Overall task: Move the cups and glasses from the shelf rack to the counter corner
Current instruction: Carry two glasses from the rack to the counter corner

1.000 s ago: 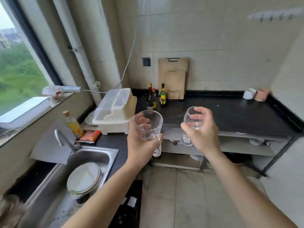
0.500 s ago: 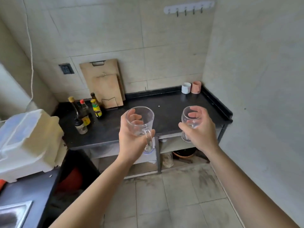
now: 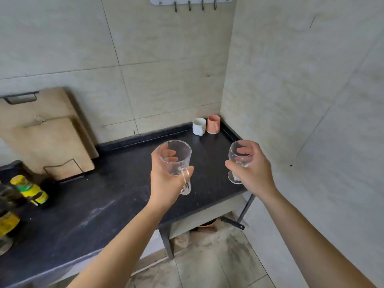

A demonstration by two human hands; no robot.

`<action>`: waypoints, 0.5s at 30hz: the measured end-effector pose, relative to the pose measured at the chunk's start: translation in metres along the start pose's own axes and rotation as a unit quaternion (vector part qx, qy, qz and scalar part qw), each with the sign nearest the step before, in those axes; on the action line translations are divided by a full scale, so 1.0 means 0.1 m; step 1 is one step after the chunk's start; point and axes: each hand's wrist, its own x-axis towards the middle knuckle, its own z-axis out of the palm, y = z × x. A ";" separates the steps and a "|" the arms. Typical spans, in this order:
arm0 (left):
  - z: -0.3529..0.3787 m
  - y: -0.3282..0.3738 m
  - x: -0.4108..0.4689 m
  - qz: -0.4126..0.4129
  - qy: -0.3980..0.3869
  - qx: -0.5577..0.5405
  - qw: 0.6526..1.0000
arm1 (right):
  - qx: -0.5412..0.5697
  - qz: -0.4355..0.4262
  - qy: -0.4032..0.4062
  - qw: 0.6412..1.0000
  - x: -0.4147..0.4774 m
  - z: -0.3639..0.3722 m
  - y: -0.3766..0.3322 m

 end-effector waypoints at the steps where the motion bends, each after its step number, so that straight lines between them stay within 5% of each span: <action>1: 0.08 -0.02 0.23 -0.003 -0.010 -0.013 1.000 | 0.000 0.004 0.005 1.000 0.20 0.03 -0.01; 15: 1.45 -0.98 2.24 -0.069 -0.069 0.064 0.993 | 0.031 0.094 0.009 0.995 2.66 0.35 1.03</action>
